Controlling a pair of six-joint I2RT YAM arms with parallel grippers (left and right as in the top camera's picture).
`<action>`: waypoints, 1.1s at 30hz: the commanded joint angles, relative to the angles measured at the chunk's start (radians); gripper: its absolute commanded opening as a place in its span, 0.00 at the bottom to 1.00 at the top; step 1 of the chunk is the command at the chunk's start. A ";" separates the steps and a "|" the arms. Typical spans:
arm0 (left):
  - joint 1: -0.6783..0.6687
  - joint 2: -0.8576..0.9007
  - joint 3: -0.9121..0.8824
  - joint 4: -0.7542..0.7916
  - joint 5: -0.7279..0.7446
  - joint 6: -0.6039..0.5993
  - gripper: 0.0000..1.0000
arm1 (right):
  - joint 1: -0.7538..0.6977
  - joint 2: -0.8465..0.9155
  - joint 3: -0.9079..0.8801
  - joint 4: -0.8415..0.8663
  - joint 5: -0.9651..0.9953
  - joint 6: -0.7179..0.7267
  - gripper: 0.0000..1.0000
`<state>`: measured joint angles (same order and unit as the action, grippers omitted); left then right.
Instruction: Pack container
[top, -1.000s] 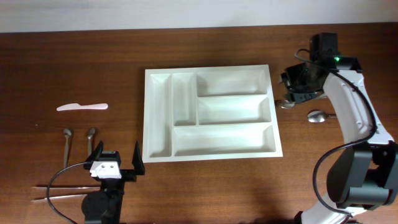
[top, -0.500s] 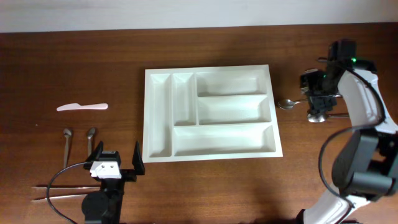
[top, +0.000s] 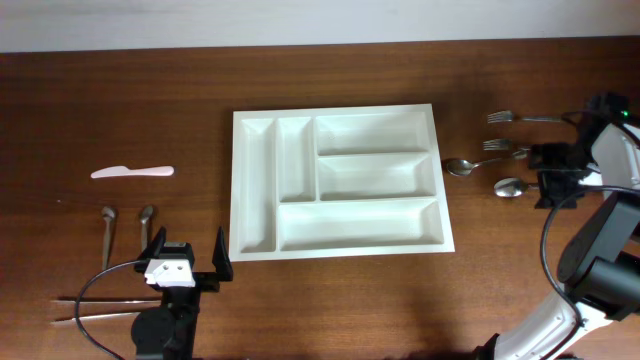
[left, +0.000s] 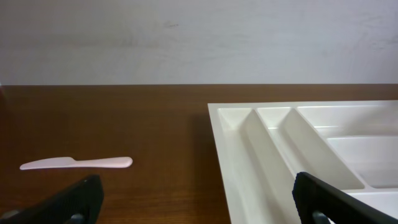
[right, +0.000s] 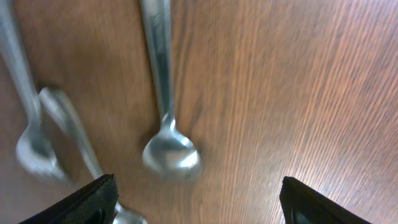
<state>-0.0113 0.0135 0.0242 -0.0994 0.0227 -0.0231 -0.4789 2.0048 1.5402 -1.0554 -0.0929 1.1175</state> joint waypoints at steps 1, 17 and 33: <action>0.005 -0.008 -0.007 0.003 -0.003 -0.009 0.99 | -0.026 0.028 0.008 0.005 0.031 -0.019 0.85; 0.005 -0.008 -0.007 0.003 -0.003 -0.009 0.99 | -0.033 0.144 0.008 0.089 0.046 -0.048 0.85; 0.005 -0.008 -0.007 0.003 -0.003 -0.009 0.99 | -0.033 0.208 0.008 0.120 0.076 -0.067 0.78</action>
<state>-0.0113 0.0135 0.0242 -0.0994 0.0227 -0.0231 -0.5072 2.1521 1.5425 -0.9443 -0.0341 1.0588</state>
